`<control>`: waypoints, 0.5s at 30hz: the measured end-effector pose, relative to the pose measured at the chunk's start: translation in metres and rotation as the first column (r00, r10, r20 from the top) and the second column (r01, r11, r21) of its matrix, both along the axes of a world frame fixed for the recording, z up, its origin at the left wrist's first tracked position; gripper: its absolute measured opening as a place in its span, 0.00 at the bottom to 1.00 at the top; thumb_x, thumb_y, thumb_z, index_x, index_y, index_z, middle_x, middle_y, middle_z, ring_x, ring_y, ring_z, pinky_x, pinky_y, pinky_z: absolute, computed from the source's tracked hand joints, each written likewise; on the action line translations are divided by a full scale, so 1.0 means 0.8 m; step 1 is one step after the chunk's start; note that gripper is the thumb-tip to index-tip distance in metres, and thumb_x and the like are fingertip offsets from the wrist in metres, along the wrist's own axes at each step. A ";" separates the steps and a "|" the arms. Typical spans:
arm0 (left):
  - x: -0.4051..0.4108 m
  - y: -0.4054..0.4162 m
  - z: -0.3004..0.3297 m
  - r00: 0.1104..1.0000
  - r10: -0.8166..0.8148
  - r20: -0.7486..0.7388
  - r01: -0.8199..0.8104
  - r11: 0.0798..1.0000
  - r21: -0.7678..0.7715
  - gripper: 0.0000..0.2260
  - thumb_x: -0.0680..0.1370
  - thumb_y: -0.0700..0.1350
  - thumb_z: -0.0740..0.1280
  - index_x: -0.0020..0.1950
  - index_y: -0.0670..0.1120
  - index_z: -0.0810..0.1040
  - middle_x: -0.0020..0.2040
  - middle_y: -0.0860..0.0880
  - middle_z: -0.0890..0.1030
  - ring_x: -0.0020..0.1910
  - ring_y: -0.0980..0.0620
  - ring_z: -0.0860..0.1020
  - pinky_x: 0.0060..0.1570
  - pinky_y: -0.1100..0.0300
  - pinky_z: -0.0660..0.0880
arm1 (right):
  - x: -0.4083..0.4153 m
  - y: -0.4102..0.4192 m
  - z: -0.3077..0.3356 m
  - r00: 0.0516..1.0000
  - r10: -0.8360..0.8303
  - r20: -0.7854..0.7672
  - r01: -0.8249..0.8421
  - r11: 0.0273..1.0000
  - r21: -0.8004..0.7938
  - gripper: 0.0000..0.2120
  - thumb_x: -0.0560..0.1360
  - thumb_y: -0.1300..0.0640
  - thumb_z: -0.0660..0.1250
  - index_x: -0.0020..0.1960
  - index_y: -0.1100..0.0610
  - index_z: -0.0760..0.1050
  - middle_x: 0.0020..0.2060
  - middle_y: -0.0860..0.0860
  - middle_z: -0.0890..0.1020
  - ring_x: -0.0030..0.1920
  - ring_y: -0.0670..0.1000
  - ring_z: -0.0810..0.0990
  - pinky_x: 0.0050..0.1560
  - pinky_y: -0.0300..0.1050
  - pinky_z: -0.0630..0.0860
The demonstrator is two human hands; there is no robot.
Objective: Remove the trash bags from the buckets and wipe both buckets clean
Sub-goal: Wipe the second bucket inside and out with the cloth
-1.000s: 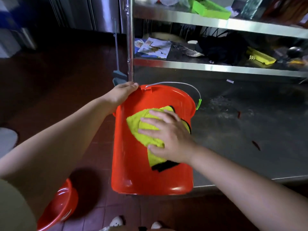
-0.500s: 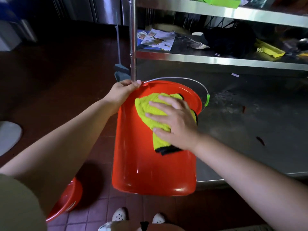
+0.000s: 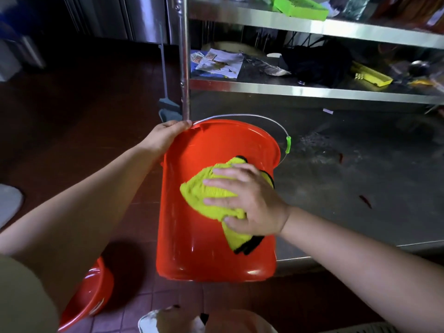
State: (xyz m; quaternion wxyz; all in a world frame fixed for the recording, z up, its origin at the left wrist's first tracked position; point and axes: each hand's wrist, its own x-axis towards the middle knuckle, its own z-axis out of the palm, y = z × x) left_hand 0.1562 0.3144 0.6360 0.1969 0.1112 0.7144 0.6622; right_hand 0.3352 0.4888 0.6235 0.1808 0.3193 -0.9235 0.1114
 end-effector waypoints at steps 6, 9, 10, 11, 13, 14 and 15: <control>-0.008 0.000 -0.006 0.998 0.030 0.055 -0.032 0.999 0.039 0.07 0.76 0.49 0.67 0.47 0.46 0.80 0.34 0.50 0.83 0.31 0.55 0.81 0.27 0.66 0.75 | -0.081 0.031 0.037 0.948 -0.300 0.104 0.306 0.951 -0.047 0.20 0.72 0.48 0.59 0.60 0.47 0.79 0.66 0.47 0.74 0.66 0.52 0.69 0.64 0.57 0.65; -0.009 -0.008 -0.010 0.997 0.047 0.063 -0.048 0.999 0.024 0.07 0.77 0.50 0.66 0.46 0.49 0.80 0.35 0.53 0.84 0.33 0.58 0.82 0.29 0.68 0.75 | -0.096 0.025 0.039 0.936 -0.336 0.108 0.343 0.938 -0.050 0.18 0.72 0.51 0.62 0.60 0.46 0.79 0.67 0.45 0.73 0.66 0.51 0.69 0.64 0.56 0.64; -0.009 -0.010 -0.012 0.998 0.052 0.037 -0.052 0.999 -0.009 0.07 0.77 0.51 0.66 0.46 0.49 0.79 0.36 0.52 0.84 0.33 0.57 0.82 0.29 0.68 0.75 | -0.096 0.021 0.038 0.935 -0.341 0.097 0.347 0.936 -0.055 0.17 0.71 0.51 0.63 0.59 0.46 0.79 0.67 0.45 0.73 0.67 0.51 0.69 0.65 0.56 0.64; -0.008 -0.010 -0.015 0.997 0.074 -0.017 -0.074 0.997 -0.037 0.07 0.77 0.50 0.66 0.46 0.48 0.78 0.37 0.52 0.82 0.34 0.55 0.81 0.31 0.68 0.74 | -0.094 0.017 0.037 0.934 -0.348 0.088 0.353 0.934 -0.058 0.17 0.71 0.51 0.63 0.58 0.46 0.80 0.67 0.46 0.74 0.67 0.51 0.69 0.65 0.56 0.64; -0.007 -0.004 -0.013 0.955 0.143 -0.260 -0.160 0.986 -0.045 0.05 0.76 0.46 0.67 0.50 0.46 0.77 0.41 0.51 0.78 0.39 0.54 0.76 0.38 0.65 0.73 | -0.084 0.012 0.035 0.927 -0.368 0.075 0.372 0.927 -0.057 0.17 0.71 0.50 0.63 0.59 0.45 0.80 0.67 0.46 0.73 0.69 0.51 0.68 0.66 0.56 0.62; -0.006 0.001 -0.008 0.905 0.121 -0.407 -0.152 0.987 -0.045 0.07 0.76 0.44 0.67 0.54 0.45 0.76 0.43 0.51 0.77 0.42 0.56 0.75 0.43 0.64 0.71 | -0.078 0.010 0.035 0.925 -0.373 0.069 0.377 0.925 -0.053 0.17 0.71 0.49 0.63 0.59 0.45 0.79 0.67 0.46 0.73 0.69 0.50 0.67 0.66 0.56 0.62; -0.004 0.009 -0.001 0.855 0.050 -0.516 -0.103 0.992 -0.074 0.09 0.77 0.45 0.67 0.56 0.46 0.76 0.45 0.52 0.77 0.43 0.58 0.74 0.46 0.64 0.70 | -0.071 0.007 0.034 0.927 -0.371 0.060 0.374 0.926 -0.050 0.17 0.71 0.49 0.64 0.59 0.44 0.79 0.67 0.46 0.73 0.70 0.50 0.67 0.66 0.56 0.62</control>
